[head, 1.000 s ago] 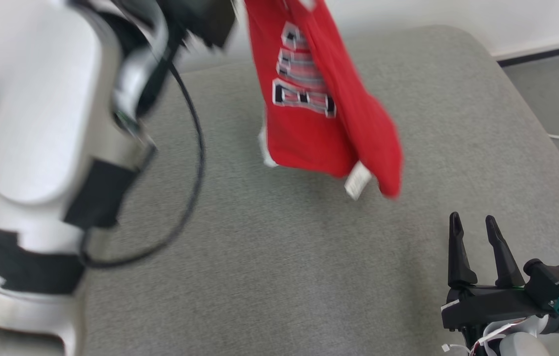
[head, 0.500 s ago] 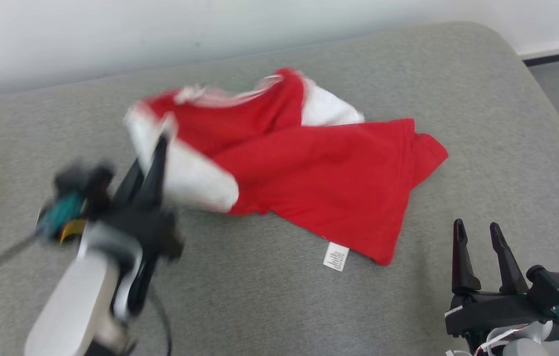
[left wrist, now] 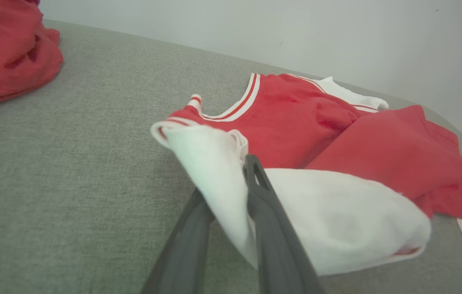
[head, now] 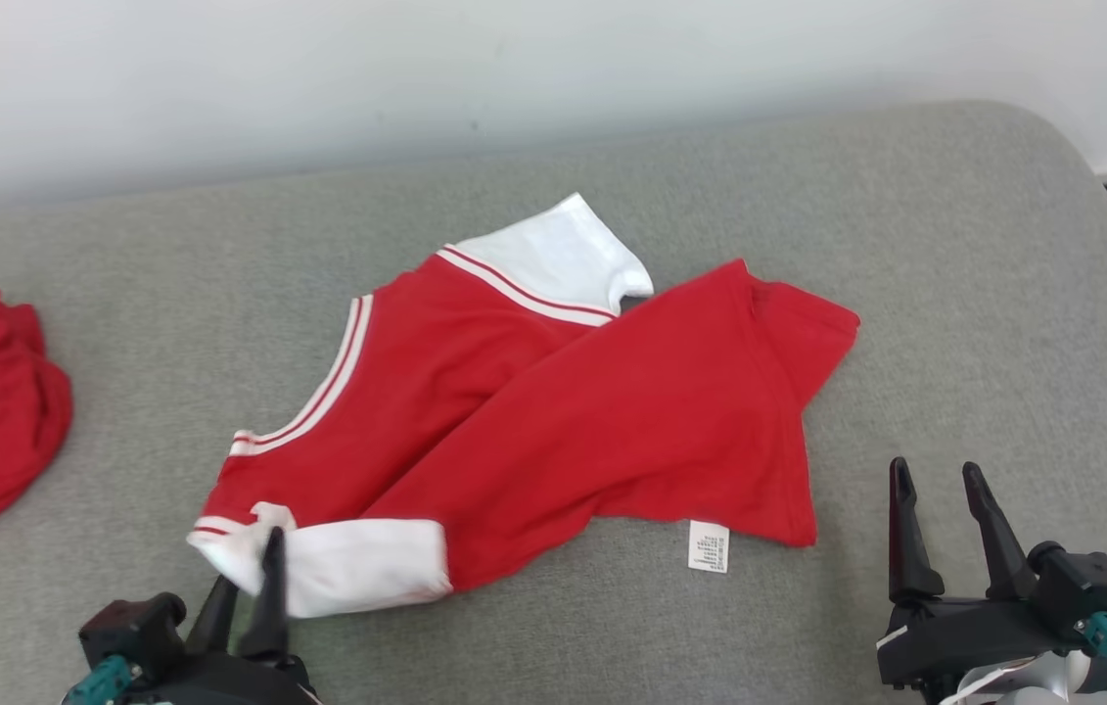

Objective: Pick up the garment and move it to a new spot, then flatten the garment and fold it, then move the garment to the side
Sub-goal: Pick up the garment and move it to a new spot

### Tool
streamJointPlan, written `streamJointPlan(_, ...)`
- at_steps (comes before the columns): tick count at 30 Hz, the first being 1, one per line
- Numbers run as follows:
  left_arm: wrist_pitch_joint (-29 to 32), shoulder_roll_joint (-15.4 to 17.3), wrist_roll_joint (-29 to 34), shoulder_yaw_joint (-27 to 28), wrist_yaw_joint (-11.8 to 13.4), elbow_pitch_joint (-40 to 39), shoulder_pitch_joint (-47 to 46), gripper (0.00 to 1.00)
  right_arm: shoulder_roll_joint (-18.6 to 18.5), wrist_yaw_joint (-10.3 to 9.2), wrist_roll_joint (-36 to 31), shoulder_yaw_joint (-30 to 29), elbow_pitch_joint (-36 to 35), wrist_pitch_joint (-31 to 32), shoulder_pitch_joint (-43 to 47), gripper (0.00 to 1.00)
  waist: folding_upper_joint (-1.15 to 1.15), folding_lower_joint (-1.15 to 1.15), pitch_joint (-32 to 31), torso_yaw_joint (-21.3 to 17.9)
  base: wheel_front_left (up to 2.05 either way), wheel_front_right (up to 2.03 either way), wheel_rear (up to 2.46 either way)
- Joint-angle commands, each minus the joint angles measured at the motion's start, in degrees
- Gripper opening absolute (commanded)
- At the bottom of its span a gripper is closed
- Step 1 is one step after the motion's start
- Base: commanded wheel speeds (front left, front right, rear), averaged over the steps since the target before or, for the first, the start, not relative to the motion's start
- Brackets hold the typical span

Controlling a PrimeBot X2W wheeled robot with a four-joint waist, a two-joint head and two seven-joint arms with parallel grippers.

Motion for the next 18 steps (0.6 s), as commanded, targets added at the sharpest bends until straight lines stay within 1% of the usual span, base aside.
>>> streamJointPlan(1,-1.1,-0.6,0.8,-0.3,0.4,0.4,0.9,1.00,-0.1,-0.12,-0.6,0.3,0.1,0.0,0.5,1.00,0.00,0.00,-1.8,1.4,0.00,0.00,0.00)
streamJointPlan(4,-2.5,-1.5,1.6,0.5,1.0,-0.1,1.2,1.00,-0.1,-0.12,-1.2,0.5,0.2,0.0,1.2,1.00,0.00,0.00,-3.3,2.4,0.00,0.00,0.00)
streamJointPlan(10,-3.4,-1.5,4.4,2.5,1.5,-2.3,1.9,1.00,-0.1,-0.12,-1.5,1.2,0.0,0.0,2.0,1.00,0.00,0.00,-6.0,4.2,0.00,0.00,0.00)
streamJointPlan(12,-3.4,-1.5,5.7,4.0,1.9,-3.8,3.0,1.00,-0.1,-0.12,-1.5,1.6,0.0,0.0,2.6,1.00,0.00,0.00,-7.0,4.9,0.00,0.00,0.00)
streamJointPlan(18,-3.4,-1.8,10.5,8.7,1.7,-8.7,7.3,1.00,-0.1,-0.12,-1.7,2.5,-0.8,0.3,3.7,1.00,0.00,0.00,-9.1,6.7,0.00,0.00,0.00)
